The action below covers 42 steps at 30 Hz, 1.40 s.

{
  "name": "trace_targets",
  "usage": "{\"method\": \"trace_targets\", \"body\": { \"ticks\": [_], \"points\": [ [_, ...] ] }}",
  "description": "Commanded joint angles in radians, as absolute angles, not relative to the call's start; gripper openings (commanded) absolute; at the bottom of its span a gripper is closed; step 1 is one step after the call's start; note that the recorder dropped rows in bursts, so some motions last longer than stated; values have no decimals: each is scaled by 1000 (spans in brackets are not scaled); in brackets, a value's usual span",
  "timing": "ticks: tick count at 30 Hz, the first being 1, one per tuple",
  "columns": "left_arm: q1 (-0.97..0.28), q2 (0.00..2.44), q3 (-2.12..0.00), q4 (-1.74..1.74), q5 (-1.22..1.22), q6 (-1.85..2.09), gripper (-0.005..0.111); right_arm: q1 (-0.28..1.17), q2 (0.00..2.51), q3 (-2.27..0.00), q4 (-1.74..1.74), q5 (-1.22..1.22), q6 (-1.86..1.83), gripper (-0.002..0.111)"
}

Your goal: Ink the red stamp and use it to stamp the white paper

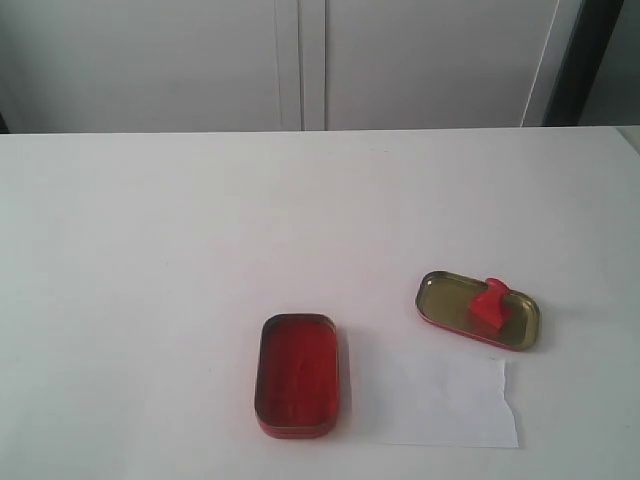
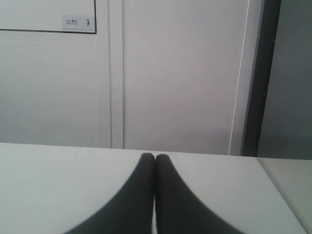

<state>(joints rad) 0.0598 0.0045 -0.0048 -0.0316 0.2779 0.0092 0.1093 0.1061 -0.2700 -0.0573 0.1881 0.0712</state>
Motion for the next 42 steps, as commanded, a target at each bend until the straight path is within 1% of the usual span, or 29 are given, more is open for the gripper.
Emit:
{"method": "trace_targets", "body": {
  "ticks": [1,2,6,14,17,22,27,42],
  "points": [
    [57,0,0,-36,277,0,0,99,237,-373,-60,311,76,0],
    [57,0,0,-36,277,0,0,99,294,-417,-60,357,76,0],
    [57,0,0,-36,277,0,0,99,397,-486,-60,381,76,0],
    [57,0,0,-36,277,0,0,99,755,-691,-48,536,91,0],
    [57,0,0,-36,277,0,0,99,851,-744,-48,585,73,0],
    [57,0,0,-36,277,0,0,99,984,-810,19,621,-76,0],
    [57,0,0,-36,277,0,0,99,1092,-858,32,640,-77,0],
    [57,0,0,-36,277,0,0,99,1409,-1060,32,823,-138,0]
  ]
}}
